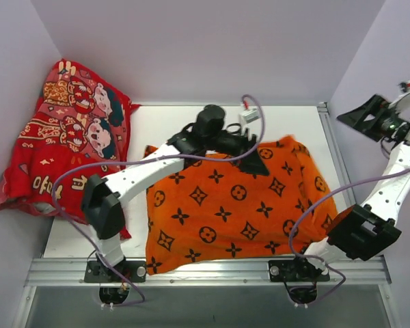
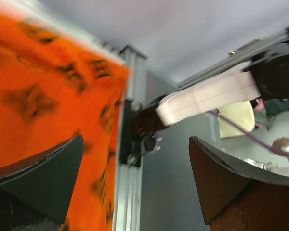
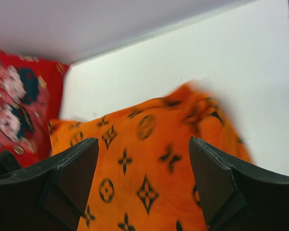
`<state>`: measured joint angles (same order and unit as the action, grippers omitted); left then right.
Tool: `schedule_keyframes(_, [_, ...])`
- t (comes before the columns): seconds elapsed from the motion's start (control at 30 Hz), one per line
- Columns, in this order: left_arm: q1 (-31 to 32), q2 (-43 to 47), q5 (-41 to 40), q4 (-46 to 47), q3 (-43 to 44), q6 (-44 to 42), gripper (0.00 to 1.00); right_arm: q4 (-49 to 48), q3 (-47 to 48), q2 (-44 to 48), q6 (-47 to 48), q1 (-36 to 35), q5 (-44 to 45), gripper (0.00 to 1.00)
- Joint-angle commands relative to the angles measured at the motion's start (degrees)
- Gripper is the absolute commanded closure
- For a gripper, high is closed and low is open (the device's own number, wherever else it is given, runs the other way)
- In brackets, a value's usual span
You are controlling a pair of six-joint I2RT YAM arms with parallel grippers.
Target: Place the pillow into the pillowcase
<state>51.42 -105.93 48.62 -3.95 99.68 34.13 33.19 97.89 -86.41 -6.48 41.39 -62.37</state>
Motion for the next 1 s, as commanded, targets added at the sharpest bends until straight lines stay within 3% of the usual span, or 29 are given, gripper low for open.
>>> schedule_keyframes(0.0, [-7.4, 14.0, -0.5, -7.5, -6.6, -8.8, 0.02, 15.0, -3.1, 3.1, 22.8, -8.5, 6.5, 0.25])
schedule_keyframes(0.03, [-8.6, 15.4, -0.3, -10.5, -9.0, -10.9, 0.02, 16.6, -4.4, 3.2, 26.6, -10.7, 8.9, 0.26])
schedule_keyframes(0.07, [-10.5, 17.7, -1.0, -19.3, -11.1, -14.1, 0.03, 19.7, -6.4, 2.9, 31.7, -13.3, 10.8, 0.27])
schedule_keyframes(0.17, [-11.0, 19.9, -6.4, -33.7, -19.1, -28.8, 0.08, 25.6, -9.0, -0.1, 39.8, -21.2, 19.4, 0.33])
schedule_keyframes(0.27, [-11.3, 17.8, -10.3, -39.6, -25.0, -31.9, 0.24, 28.1, -9.9, -4.8, 42.2, -24.7, 27.1, 0.41])
schedule_keyframes(0.4, [-12.0, 11.9, -11.8, -40.4, -29.0, -31.3, 0.35, 30.4, -9.1, -11.0, 43.3, -24.8, 36.2, 0.53])
schedule_keyframes(0.5, [-17.0, 5.8, -15.7, -40.4, -28.5, -31.9, 0.47, 31.5, -10.7, -14.0, 44.5, -25.2, 38.3, 0.57])
schedule_keyframes(0.63, [-30.1, -7.1, -22.9, -40.7, -17.2, -37.5, 0.53, 31.9, -14.3, -19.0, 43.8, -29.2, 36.4, 0.60])
schedule_keyframes(0.73, [-38.1, -17.2, -28.0, -41.9, 2.4, -42.6, 0.54, 31.8, -14.5, -23.1, 41.2, -36.0, 32.3, 0.65])
schedule_keyframes(0.77, [-40.0, -19.4, -27.6, -43.2, 13.8, -43.2, 0.53, 31.8, -14.1, -23.6, 40.9, -38.4, 28.4, 0.64])
schedule_keyframes(0.8, [-41.3, -21.3, -23.4, -43.9, 18.9, -43.2, 0.50, 32.1, -13.6, -23.8, 40.8, -41.4, 25.1, 0.63])
schedule_keyframes(0.83, [-43.4, -23.5, -21.0, -44.7, 23.1, -42.8, 0.36, 33.2, -13.0, -23.2, 41.4, -44.0, 22.3, 0.62])
schedule_keyframes(0.9, [-44.2, -23.8, -16.7, -45.6, 31.6, -40.9, 0.24, 34.7, -10.9, -21.9, 41.7, -45.8, 14.4, 0.57])
schedule_keyframes(0.97, [-43.8, -21.0, -13.6, -45.7, 32.4, -41.0, 0.17, 35.5, -8.4, -18.5, 40.2, -45.1, 10.7, 0.54])
